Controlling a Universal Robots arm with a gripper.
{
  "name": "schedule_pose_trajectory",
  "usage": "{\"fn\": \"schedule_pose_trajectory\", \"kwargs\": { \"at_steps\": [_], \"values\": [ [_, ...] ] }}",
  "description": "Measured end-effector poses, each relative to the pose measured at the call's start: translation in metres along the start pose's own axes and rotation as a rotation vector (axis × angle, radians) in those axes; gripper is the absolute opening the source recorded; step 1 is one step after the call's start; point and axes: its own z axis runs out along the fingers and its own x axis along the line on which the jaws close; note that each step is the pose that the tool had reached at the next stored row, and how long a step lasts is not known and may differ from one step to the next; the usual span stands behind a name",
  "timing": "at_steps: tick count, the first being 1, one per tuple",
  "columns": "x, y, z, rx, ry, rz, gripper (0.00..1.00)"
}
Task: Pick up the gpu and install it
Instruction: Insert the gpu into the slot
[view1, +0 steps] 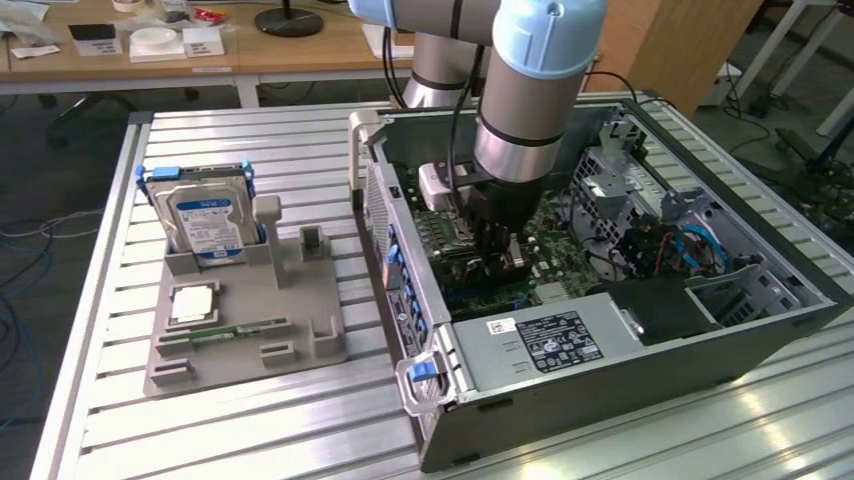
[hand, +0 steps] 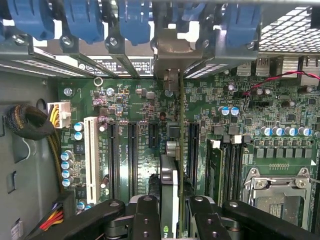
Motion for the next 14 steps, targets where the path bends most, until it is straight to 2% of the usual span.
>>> {"fn": "schedule_pose_trajectory", "kwargs": {
  "at_steps": [14],
  "values": [
    [-0.0013,0.0014,-0.0001,0.0,0.0001,0.0,0.27]
  ]
}}
